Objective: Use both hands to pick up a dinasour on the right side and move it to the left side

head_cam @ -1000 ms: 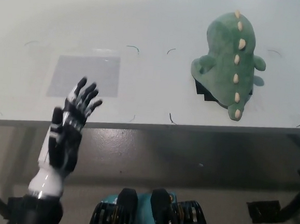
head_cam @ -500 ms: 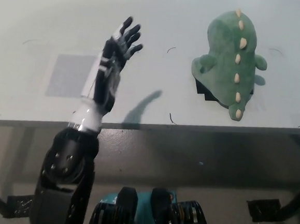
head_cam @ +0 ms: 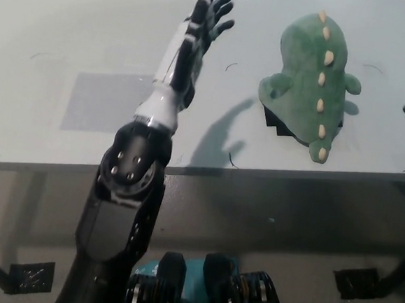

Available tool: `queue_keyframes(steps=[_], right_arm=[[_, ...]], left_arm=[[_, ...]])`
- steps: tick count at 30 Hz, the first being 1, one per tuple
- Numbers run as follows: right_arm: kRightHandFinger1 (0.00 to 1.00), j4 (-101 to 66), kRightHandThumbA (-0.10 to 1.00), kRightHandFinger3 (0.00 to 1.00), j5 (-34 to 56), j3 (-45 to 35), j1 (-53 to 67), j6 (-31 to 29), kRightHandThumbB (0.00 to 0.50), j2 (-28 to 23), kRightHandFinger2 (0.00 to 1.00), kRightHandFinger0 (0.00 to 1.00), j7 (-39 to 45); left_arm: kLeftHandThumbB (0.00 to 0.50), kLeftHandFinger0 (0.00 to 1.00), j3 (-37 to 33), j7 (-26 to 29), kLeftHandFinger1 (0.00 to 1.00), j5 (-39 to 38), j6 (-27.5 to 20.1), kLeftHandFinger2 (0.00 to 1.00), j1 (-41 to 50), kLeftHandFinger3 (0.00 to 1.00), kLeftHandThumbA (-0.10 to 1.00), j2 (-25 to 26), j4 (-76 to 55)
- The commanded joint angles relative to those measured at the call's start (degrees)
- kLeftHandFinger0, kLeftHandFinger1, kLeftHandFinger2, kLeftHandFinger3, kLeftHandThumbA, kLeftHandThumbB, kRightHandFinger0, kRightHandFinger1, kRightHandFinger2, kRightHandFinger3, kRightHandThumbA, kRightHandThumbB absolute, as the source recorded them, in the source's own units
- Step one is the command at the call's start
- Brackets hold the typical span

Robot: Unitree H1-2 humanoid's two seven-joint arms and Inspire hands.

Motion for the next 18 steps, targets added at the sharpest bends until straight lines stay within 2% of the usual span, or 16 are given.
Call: queue_keyframes(steps=[1, 2, 3, 5, 10, 15, 18], right_arm=[[1.0, 1.8, 1.0, 1.0, 0.2, 0.2, -4.9, 2.4, 0.145, -2.0, 1.0, 1.0, 0.5], [1.0, 2.2, 1.0, 1.0, 0.3, 0.2, -5.3, 2.5, 0.142, -2.1, 1.0, 1.0, 0.5], [1.0, 3.2, 1.0, 1.0, 0.2, 0.2, -6.1, 2.5, 0.117, -2.2, 1.0, 1.0, 0.6], [1.0, 5.5, 1.0, 1.0, -0.3, 0.3, -7.6, 2.5, 0.149, -2.2, 1.0, 1.0, 0.4], [1.0, 9.1, 1.0, 1.0, -0.8, 0.6, -9.8, 1.3, 0.139, -1.8, 1.0, 1.0, 0.2], [1.0, 13.2, 1.0, 1.0, -1.0, 1.2, -12.9, 1.9, 0.163, -1.0, 1.0, 1.0, -0.1], [1.0, 18.5, 1.0, 1.0, -2.2, 2.1, -15.9, 0.7, 0.13, -1.3, 1.0, 1.0, 0.2]], left_arm=[[0.269, 1.0, -0.1, 0.9, 1.0, 0.9, 1.4, 1.0, -5.1, 1.0, 1.0, -0.3, 2.6], [0.262, 1.0, -0.1, 1.0, 1.0, 1.0, 1.3, 1.0, -5.3, 1.0, 1.0, -0.3, 3.0], [0.252, 1.0, -0.2, 1.0, 1.0, 1.2, 0.6, 1.0, -6.0, 1.0, 1.0, -0.2, 4.4], [0.251, 1.0, -0.5, 0.9, 1.0, 1.7, -0.5, 1.0, -7.8, 1.0, 1.0, 0.0, 7.5], [0.297, 1.0, 0.0, 2.0, 1.0, 1.9, -1.4, 1.0, -10.8, 1.0, 1.0, -0.5, 12.9], [0.253, 1.0, 1.0, 3.1, 1.0, 1.0, -2.4, 1.0, -14.7, 1.0, 1.0, -1.4, 20.1], [0.266, 1.0, 1.0, 3.3, 1.0, 1.2, -3.0, 1.0, -18.1, 1.0, 1.0, -1.5, 26.1]])
